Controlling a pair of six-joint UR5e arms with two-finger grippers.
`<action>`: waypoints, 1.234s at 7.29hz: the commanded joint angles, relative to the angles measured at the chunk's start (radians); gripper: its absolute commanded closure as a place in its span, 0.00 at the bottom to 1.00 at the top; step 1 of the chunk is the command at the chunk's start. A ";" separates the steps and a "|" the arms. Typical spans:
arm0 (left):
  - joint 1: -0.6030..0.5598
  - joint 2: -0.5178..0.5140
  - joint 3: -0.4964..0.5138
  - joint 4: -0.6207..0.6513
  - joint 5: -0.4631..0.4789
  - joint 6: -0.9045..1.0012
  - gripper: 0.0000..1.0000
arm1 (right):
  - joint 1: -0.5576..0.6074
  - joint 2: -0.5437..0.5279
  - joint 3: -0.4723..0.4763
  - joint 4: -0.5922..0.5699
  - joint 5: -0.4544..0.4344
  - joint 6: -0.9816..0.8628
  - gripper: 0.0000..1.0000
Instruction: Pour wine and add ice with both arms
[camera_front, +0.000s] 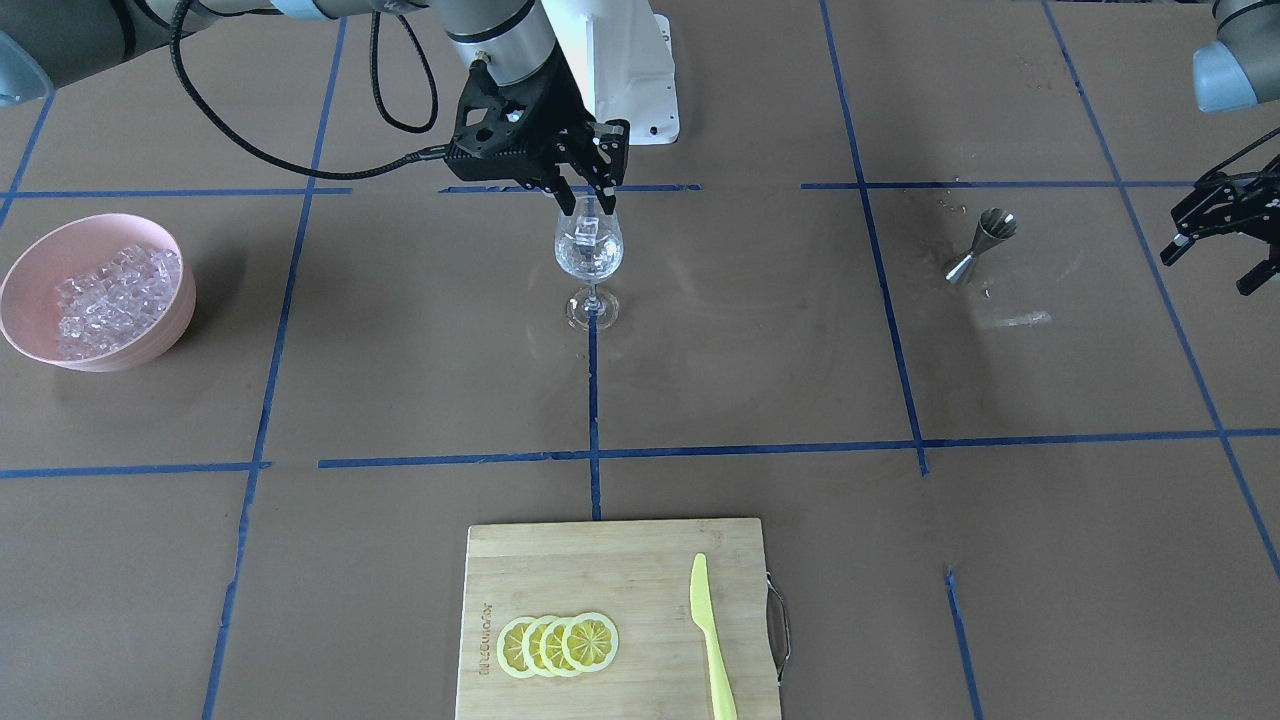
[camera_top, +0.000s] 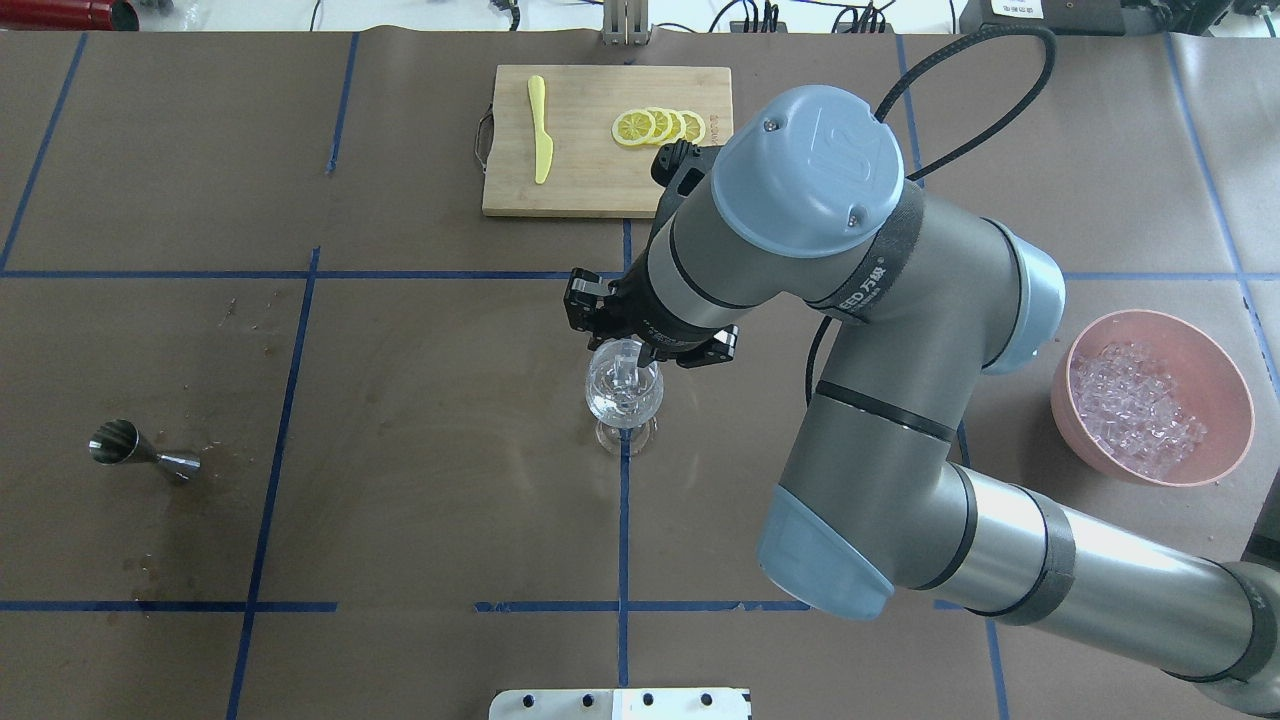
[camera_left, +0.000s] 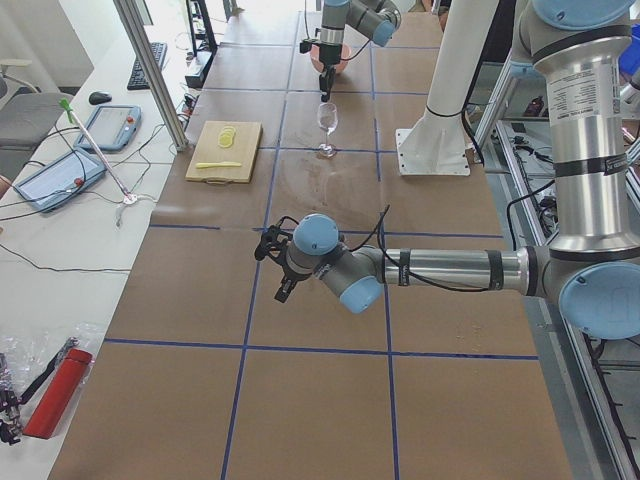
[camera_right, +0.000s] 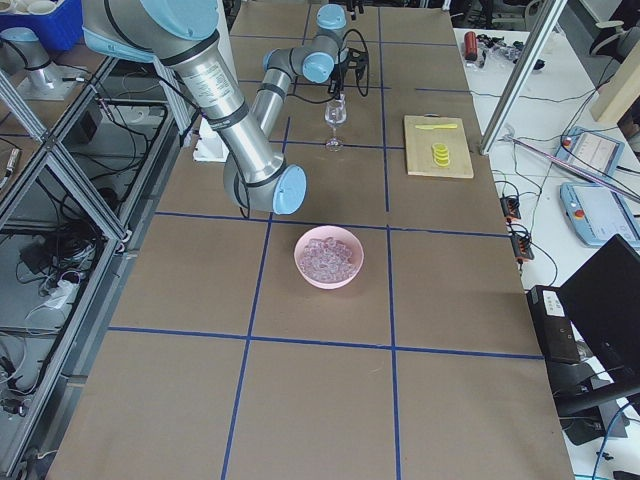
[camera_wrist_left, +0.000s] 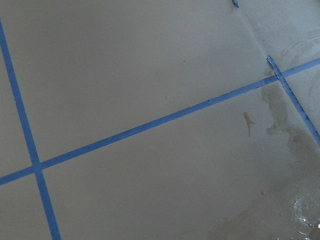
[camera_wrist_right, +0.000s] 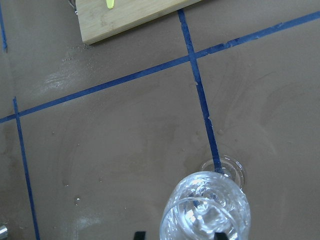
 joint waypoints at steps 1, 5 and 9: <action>0.000 0.000 0.000 0.000 0.001 0.000 0.00 | 0.003 0.000 -0.003 0.000 0.001 -0.001 0.01; -0.026 -0.001 0.006 0.003 0.038 0.007 0.00 | 0.278 -0.298 0.146 -0.001 0.270 -0.253 0.00; -0.212 -0.162 0.000 0.431 0.069 0.328 0.00 | 0.620 -0.602 0.102 -0.017 0.317 -0.909 0.00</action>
